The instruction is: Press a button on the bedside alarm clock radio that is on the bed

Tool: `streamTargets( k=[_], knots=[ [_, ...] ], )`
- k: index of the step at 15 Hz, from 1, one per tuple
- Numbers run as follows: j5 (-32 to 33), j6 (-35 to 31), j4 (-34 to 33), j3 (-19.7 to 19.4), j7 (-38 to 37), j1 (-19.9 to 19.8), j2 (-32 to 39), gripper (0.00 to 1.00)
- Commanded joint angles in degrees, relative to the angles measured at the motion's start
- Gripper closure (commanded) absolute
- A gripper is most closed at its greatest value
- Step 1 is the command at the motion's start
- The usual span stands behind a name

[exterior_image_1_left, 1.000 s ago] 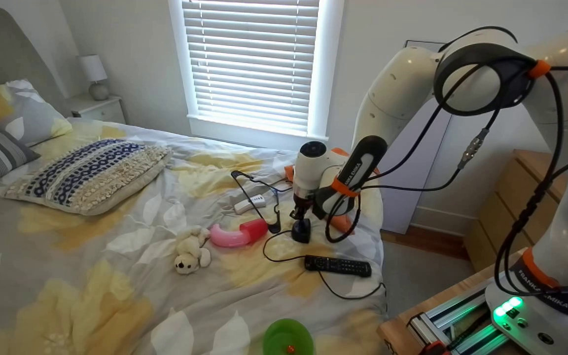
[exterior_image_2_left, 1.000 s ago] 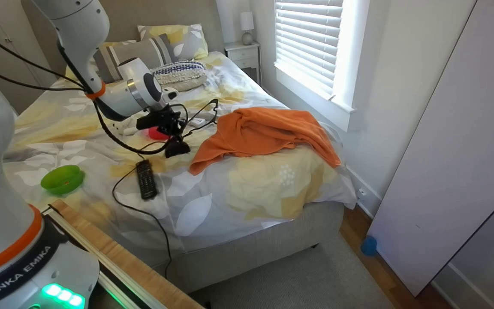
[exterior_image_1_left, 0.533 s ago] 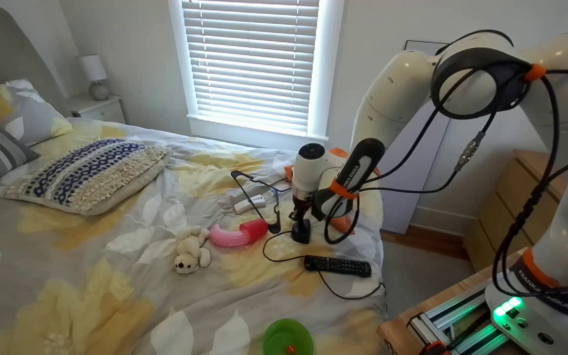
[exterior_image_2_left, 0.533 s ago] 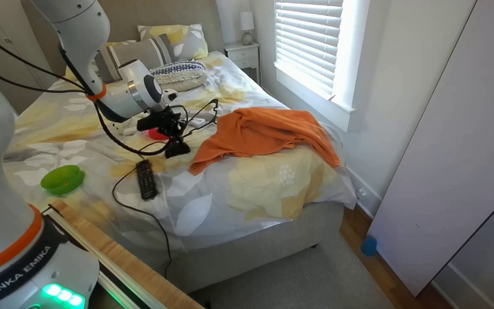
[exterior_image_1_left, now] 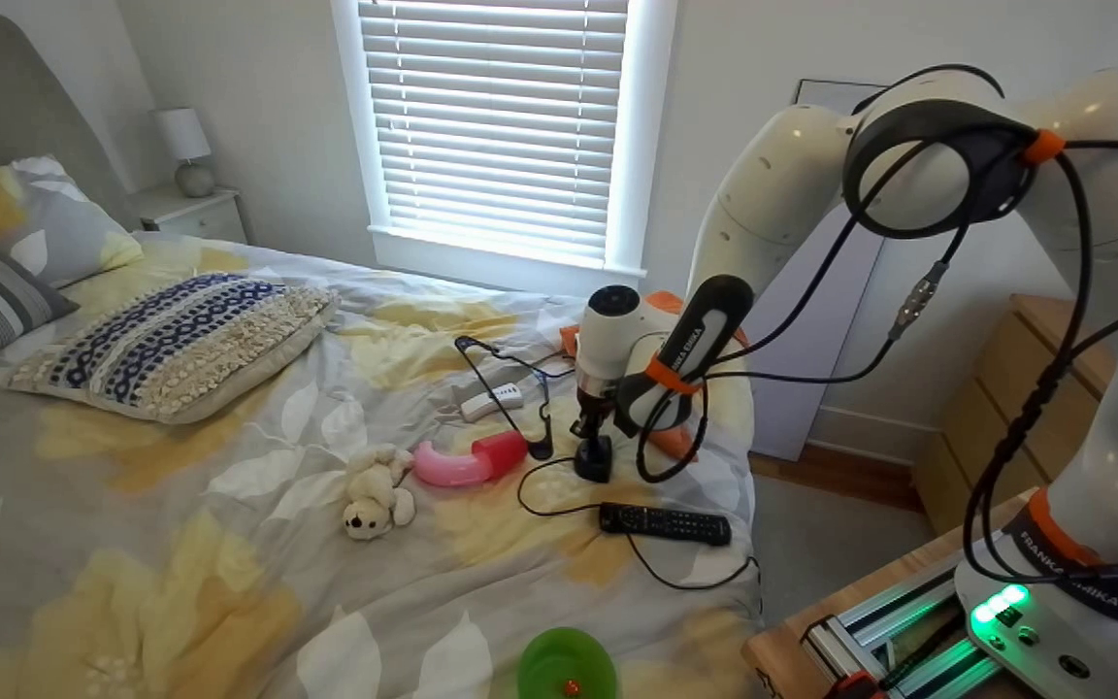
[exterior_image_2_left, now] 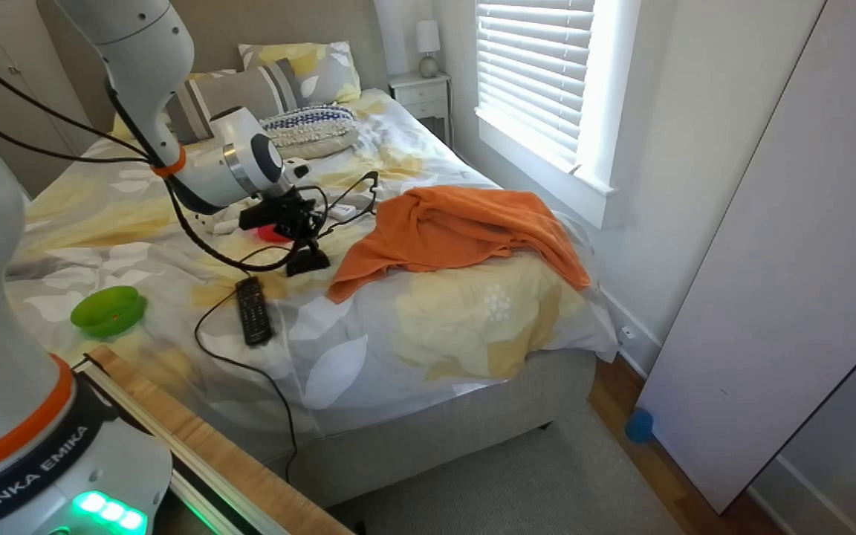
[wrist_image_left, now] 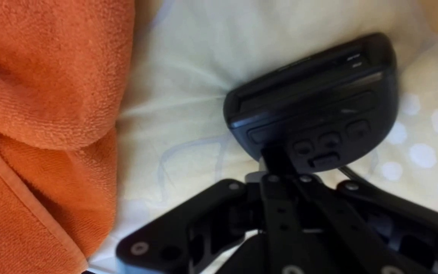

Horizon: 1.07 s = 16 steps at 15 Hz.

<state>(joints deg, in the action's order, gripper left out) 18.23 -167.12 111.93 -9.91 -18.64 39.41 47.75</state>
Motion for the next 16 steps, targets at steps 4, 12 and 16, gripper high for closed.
streamTargets(
  k=[4,12,16],
  knots=[
    [-2.5,4.7,-1.0,0.8,1.7,-0.5,1.2,1.0],
    [-1.4,14.9,-0.1,2.0,1.4,-3.0,-8.4,1.0],
    [-2.8,18.7,1.3,7.8,4.6,-8.2,-13.5,1.0]
  ],
)
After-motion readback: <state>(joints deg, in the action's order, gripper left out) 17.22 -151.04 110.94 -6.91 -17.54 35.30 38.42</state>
